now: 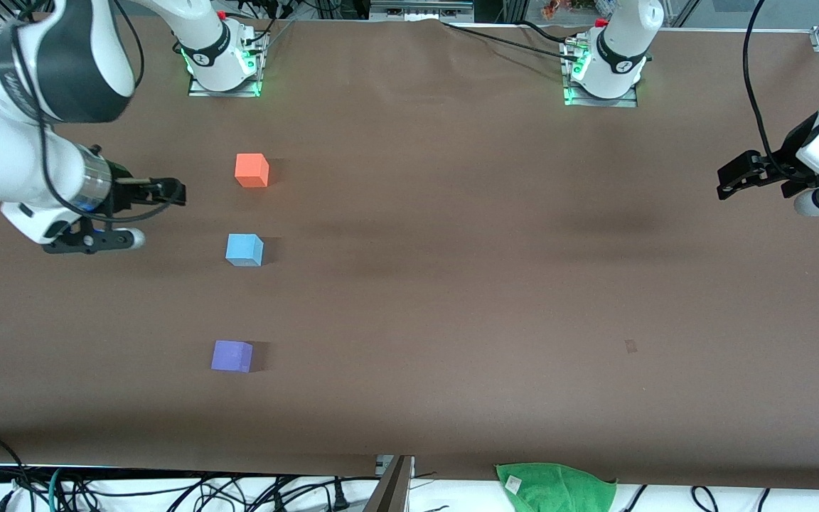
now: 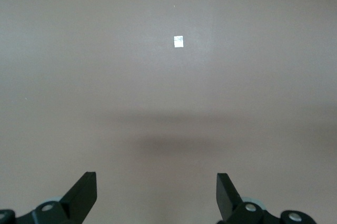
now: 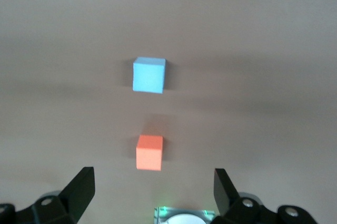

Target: Place blue block between orange and purple blocks

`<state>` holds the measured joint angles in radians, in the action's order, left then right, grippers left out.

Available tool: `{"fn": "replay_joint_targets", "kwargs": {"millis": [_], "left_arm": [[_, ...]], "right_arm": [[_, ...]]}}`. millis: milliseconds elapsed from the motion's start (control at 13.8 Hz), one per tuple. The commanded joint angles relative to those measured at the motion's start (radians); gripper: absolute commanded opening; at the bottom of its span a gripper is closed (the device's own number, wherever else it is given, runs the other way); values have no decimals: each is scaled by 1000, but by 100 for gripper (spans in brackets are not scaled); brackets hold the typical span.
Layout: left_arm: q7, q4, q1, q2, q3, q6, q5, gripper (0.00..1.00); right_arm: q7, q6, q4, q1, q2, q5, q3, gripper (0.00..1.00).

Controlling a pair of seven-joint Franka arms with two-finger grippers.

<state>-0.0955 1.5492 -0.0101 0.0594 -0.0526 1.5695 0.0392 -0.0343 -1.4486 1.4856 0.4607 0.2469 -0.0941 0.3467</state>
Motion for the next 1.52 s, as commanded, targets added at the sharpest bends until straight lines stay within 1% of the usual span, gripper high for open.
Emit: {"fn": "replay_joint_targets", "kwargs": {"millis": [0, 72, 145, 289, 434, 506, 723, 867, 940, 1012, 1157, 1229, 1446], "left_arm": [[-12, -27, 12, 13, 7, -17, -7, 100], [-12, -27, 12, 13, 7, -17, -7, 100], [-12, -27, 12, 13, 7, -17, -7, 100], [-12, -27, 12, 13, 7, -17, -7, 100], [-12, -27, 12, 13, 7, -17, -7, 100], [-12, -27, 12, 13, 7, -17, -7, 100], [-12, -26, 12, 13, 7, -17, -7, 100], [-12, -27, 12, 13, 7, -17, -7, 100], [-12, -27, 12, 13, 7, -17, -7, 100], [-12, -27, 12, 13, 7, -17, -7, 100], [-10, -27, 12, 13, 7, -17, -7, 100], [-10, -27, 12, 13, 7, -17, -7, 100], [-10, -27, 12, 13, 7, -17, -7, 100]], "right_arm": [[5, 82, -53, -11, -41, 30, -11, 100], [5, 91, -53, -22, -55, 28, -15, 100], [4, 97, -47, -46, -75, 30, -40, 100], [4, 125, -38, -152, -101, 42, -167, 100], [16, 131, -37, -224, -110, 94, -262, 100], [14, 125, -37, -243, -133, 103, -274, 100], [17, 82, -38, -287, -190, 100, -278, 100], [17, 89, -33, -335, -201, 93, -278, 100], [16, 88, -9, -347, -221, 88, -284, 100], [27, 80, 11, -350, -239, 91, -307, 100], [62, 88, 25, -398, -244, 97, -365, 100], [62, 86, 27, -399, -245, 103, -376, 100], [60, 83, 27, -398, -236, 108, -376, 100]]}}
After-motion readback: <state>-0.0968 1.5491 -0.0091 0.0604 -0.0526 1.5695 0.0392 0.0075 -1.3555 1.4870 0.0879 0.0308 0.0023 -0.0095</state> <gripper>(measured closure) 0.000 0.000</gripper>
